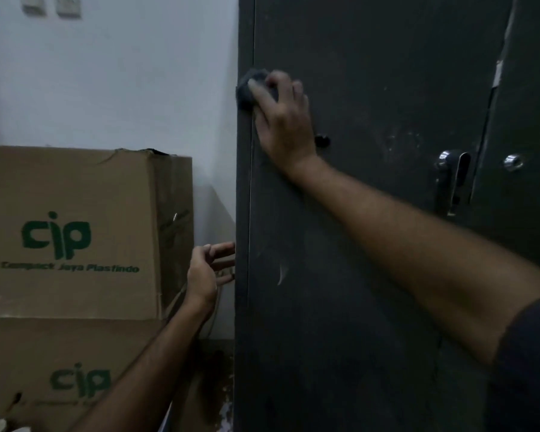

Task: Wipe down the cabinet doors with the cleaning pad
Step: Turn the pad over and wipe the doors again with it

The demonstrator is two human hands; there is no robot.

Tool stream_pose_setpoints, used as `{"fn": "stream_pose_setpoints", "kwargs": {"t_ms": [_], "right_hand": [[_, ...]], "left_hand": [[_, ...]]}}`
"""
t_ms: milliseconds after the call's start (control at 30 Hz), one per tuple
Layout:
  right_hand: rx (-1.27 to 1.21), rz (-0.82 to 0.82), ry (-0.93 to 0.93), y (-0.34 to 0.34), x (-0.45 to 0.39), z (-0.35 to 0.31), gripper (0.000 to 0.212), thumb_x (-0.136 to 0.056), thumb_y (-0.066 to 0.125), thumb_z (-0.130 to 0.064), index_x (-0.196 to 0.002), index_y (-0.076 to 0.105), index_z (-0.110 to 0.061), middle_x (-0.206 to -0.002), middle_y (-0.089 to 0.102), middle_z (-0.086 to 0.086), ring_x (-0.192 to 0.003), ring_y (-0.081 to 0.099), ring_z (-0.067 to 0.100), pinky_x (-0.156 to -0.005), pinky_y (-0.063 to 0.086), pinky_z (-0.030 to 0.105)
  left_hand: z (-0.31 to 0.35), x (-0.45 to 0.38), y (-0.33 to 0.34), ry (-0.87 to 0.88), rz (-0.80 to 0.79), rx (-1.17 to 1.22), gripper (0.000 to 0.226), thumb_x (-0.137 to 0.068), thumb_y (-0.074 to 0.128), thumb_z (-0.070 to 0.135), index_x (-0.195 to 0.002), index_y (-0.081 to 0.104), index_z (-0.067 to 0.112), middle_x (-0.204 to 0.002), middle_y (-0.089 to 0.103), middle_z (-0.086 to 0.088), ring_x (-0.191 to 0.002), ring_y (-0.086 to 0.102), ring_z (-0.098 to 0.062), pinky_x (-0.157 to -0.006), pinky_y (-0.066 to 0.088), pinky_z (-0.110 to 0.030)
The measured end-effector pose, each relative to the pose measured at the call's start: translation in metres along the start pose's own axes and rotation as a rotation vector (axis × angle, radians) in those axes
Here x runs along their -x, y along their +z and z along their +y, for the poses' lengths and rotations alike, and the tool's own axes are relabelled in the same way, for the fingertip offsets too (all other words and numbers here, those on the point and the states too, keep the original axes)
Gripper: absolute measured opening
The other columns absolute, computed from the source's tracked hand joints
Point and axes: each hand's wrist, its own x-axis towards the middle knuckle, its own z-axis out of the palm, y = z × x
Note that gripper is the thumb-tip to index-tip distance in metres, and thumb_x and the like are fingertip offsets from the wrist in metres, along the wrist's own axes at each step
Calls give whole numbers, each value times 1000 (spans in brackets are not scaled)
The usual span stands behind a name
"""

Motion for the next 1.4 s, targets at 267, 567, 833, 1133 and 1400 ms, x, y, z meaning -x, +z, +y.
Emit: {"fn": "stream_pose_setpoints", "kwargs": {"t_ms": [267, 567, 833, 1133, 1400], "right_hand": [[52, -378, -852, 3, 101, 21, 46, -101, 54, -34, -145, 49, -23, -145, 48, 17, -118, 53, 33, -93, 49, 47], [-71, -174, -431, 20, 101, -25, 46, -98, 57, -31, -142, 54, -20, -142, 44, 16, -116, 49, 33, -90, 48, 47], [5, -276, -750, -3, 107, 38, 50, -96, 58, -33, -144, 50, -22, -143, 49, 17, -113, 53, 35, -87, 47, 48], [-173, -550, -766, 11, 266, -46, 52, -98, 57, -35, -149, 47, -29, -152, 43, 10, -120, 50, 27, -91, 50, 45], [-54, -3, -40, -12, 157, 57, 42, -94, 63, -18, -136, 57, -23, -134, 47, 10, -104, 56, 36, -82, 47, 50]], "left_hand": [[5, 0, 6, -56, 26, 50, 57, -112, 21, 39, -106, 71, 12, -105, 72, -11, -100, 64, -28, -87, 50, -43], [5, -4, 12, -89, 58, 92, 61, -111, 22, 53, -111, 68, 14, -109, 70, -11, -102, 65, -29, -82, 49, -42], [6, 3, 15, -130, 100, 125, 72, -109, 14, 60, -115, 68, 13, -111, 70, -9, -104, 63, -25, -93, 46, -42], [1, 2, 1, -112, 65, 70, 75, -109, 14, 61, -116, 70, 11, -110, 74, -11, -105, 67, -25, -80, 49, -37], [-12, 10, 31, 100, 105, -162, 53, -113, 25, 49, -131, 64, 18, -123, 68, -4, -118, 63, -23, -102, 49, -47]]}}
